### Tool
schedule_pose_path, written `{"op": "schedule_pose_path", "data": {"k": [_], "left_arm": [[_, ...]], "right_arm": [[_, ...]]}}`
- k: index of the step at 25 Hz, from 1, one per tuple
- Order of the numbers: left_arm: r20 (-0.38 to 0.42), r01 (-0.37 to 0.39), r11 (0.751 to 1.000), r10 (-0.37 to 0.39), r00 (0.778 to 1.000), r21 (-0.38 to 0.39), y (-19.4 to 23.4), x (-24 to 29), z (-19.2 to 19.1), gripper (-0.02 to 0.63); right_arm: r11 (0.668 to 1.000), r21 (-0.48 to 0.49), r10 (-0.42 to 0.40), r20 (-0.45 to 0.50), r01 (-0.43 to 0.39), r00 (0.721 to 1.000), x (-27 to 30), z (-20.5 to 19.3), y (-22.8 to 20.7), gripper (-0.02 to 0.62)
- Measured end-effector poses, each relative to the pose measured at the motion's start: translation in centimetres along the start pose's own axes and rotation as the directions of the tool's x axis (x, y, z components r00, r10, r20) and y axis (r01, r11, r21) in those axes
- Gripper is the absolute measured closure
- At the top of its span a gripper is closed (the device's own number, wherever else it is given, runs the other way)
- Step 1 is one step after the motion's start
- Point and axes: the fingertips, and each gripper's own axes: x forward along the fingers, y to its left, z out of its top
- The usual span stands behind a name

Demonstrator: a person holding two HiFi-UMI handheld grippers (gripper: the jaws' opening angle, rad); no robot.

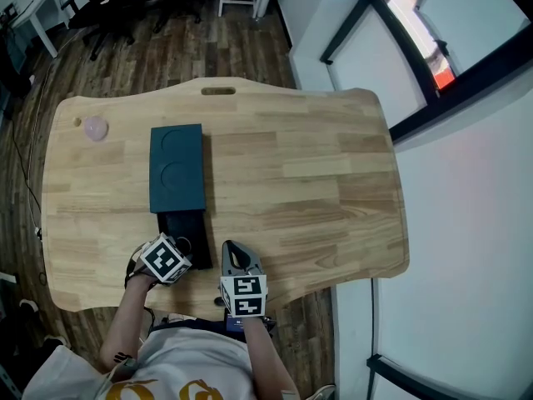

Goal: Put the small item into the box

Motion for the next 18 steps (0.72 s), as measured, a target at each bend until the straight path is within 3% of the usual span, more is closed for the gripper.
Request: {"op": "schedule_pose_path", "data": {"k": [8, 18], "left_arm": [[0.025, 0.013, 1.000, -0.013, 1.000, 0.000, -0.7, 0.4, 0.8, 0.482], [0.194, -0.001, 0.999, 0.011, 0.981, -0.054, -0.2, -0.3, 2.2, 0.459]], "right_arm": [[1.000, 0.015, -0.005, 0.011, 0.005, 1.000, -0.9, -0.1, -0.5, 0.591], [1.000, -0.003, -0.005, 0.035, 0.005, 0.999, -2.0, 0.8, -0.5, 0.591]]}}
